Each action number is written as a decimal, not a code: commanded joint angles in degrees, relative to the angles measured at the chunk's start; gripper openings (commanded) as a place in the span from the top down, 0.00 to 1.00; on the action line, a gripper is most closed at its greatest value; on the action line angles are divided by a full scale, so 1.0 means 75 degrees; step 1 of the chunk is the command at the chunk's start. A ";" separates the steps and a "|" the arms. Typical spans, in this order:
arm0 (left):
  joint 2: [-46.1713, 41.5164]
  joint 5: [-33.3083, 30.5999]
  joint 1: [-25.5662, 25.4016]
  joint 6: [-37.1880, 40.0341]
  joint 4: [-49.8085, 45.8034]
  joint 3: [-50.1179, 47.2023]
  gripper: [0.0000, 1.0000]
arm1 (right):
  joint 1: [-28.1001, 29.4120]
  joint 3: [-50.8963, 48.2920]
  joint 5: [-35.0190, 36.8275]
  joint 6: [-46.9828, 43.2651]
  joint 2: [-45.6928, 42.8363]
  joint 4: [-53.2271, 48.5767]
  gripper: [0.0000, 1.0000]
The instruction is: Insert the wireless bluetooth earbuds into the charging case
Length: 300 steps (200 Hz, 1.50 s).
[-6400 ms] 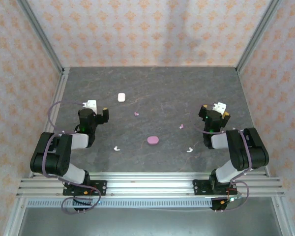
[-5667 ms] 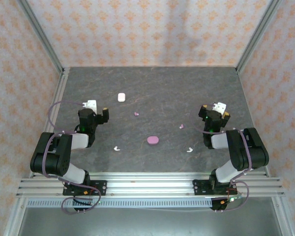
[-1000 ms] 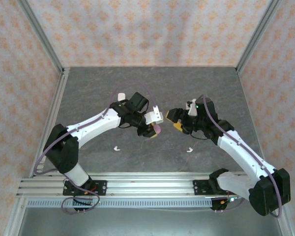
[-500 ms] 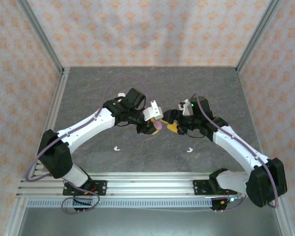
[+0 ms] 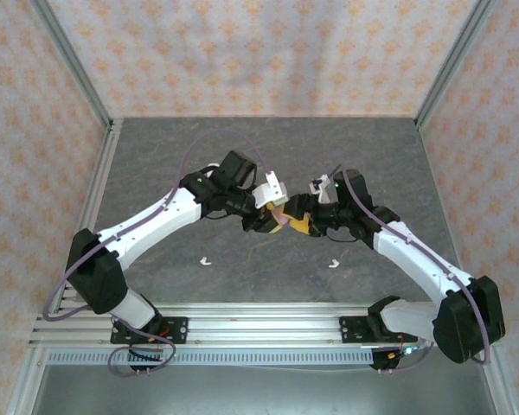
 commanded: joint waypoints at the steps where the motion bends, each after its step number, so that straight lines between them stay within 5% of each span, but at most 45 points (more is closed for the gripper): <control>1: -0.0080 0.0303 0.0016 -0.0145 -0.0035 0.0266 0.76 | 0.0261 0.0037 -0.0229 -0.0212 0.0076 0.0186 0.32; 71: -0.0187 0.0073 0.0024 -0.0098 -0.0188 0.0296 0.73 | 0.0365 0.0022 -0.0179 0.0352 0.0380 0.0845 0.81; 110: -0.0746 -0.0349 0.0269 -0.0722 0.0543 -0.0174 0.37 | 0.0367 -0.0071 -0.0053 0.1558 0.0267 0.1829 0.86; 152: -0.2223 0.0307 0.1600 -0.2255 0.2665 -0.1716 0.08 | 0.0313 0.0277 0.0206 0.3372 0.0331 0.3043 0.88; 224: -0.3873 0.0305 0.1814 -0.3395 0.6034 -0.3547 0.09 | 0.0297 0.1290 -0.0177 0.5502 0.0932 0.4717 0.91; 300: -0.3169 0.1627 0.1815 -0.3904 0.6467 -0.2686 0.20 | 0.0363 0.2016 -0.0799 0.4918 0.0435 0.3575 0.91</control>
